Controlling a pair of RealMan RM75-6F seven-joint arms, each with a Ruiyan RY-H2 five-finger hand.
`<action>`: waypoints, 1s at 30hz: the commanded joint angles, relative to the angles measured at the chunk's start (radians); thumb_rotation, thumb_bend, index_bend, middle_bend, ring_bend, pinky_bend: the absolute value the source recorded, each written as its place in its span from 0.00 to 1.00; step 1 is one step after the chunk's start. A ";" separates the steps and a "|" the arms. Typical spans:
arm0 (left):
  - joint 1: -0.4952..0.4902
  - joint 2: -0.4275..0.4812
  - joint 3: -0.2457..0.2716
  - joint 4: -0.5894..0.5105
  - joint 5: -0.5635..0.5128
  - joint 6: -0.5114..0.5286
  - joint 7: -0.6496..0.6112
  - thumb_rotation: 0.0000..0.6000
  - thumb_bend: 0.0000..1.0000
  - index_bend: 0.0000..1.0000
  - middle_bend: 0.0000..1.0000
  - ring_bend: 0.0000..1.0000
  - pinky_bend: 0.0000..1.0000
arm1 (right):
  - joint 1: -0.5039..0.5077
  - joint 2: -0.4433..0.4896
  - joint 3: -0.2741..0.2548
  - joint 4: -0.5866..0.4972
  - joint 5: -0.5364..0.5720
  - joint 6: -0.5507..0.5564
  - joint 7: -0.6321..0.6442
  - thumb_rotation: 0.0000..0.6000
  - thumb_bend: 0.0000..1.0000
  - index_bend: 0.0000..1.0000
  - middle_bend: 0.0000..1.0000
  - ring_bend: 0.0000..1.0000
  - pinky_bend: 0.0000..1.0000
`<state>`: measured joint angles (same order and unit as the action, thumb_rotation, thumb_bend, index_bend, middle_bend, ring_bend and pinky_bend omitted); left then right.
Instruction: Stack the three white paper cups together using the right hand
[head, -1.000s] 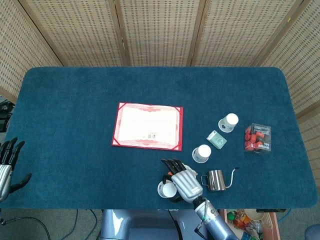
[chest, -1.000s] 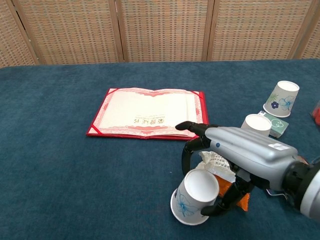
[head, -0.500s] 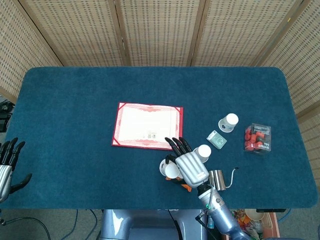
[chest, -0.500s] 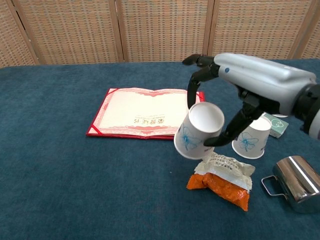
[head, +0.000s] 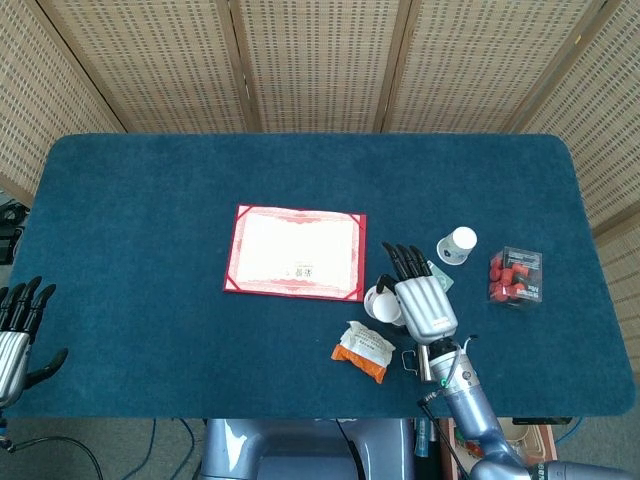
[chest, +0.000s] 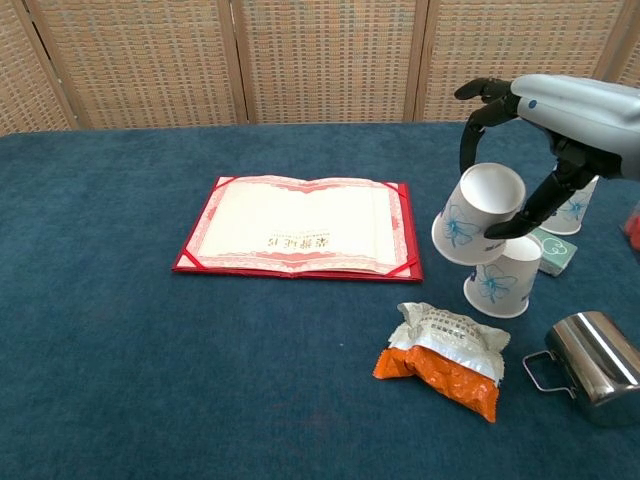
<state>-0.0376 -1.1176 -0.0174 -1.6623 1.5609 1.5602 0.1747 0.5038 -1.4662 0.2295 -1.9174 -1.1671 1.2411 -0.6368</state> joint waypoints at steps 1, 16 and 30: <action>-0.001 0.000 0.001 -0.001 -0.001 -0.005 0.001 1.00 0.26 0.00 0.00 0.00 0.00 | 0.001 0.008 -0.002 -0.009 0.012 0.023 -0.037 1.00 0.11 0.50 0.11 0.00 0.00; -0.002 0.001 0.002 -0.004 0.000 -0.008 0.003 1.00 0.26 0.00 0.00 0.00 0.00 | 0.040 0.028 0.022 -0.060 0.196 0.049 -0.148 1.00 0.11 0.50 0.08 0.00 0.00; -0.005 -0.001 0.004 -0.008 -0.003 -0.017 0.013 1.00 0.26 0.00 0.00 0.00 0.00 | 0.076 0.059 0.024 -0.065 0.322 0.067 -0.199 1.00 0.11 0.50 0.07 0.00 0.00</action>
<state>-0.0422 -1.1189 -0.0131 -1.6696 1.5583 1.5434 0.1876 0.5737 -1.4132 0.2551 -1.9749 -0.8604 1.3036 -0.8235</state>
